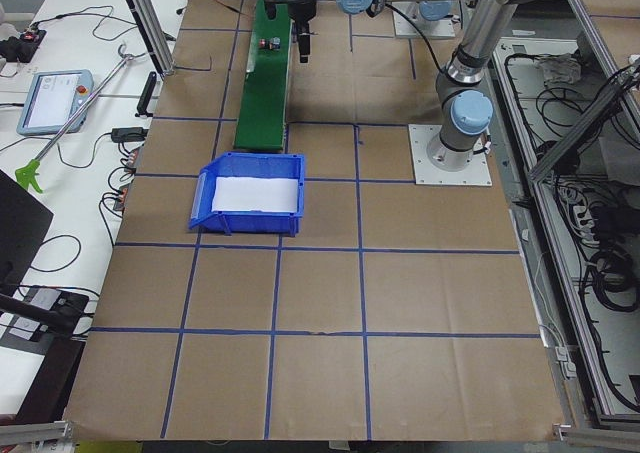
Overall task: Transport two buttons from left to right
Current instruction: 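Move the right gripper to the red button on the belt and grasp it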
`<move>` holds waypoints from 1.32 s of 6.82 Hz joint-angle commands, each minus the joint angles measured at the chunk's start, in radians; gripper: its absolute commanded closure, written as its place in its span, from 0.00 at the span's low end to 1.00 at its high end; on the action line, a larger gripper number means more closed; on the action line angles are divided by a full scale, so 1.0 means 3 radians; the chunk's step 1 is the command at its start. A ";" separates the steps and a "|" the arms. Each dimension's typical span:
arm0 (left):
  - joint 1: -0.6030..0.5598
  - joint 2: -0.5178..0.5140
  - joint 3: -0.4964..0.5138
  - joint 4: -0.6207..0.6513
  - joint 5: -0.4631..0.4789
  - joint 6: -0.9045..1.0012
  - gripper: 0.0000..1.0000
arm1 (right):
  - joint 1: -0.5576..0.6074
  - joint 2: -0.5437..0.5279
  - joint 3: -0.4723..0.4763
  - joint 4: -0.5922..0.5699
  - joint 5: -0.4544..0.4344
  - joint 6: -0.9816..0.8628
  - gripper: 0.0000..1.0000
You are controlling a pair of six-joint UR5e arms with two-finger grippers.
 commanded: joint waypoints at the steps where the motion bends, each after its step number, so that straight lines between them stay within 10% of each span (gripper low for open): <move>1: 0.0000 -0.0003 0.0000 0.0000 0.0004 0.0012 0.00 | 0.0120 0.0032 0.0000 -0.0009 0.0004 0.0194 0.00; 9: 0.0000 -0.0003 0.0000 -0.0005 0.0019 0.0007 0.00 | 0.0453 0.0630 0.0021 -0.0382 0.0203 0.0323 0.01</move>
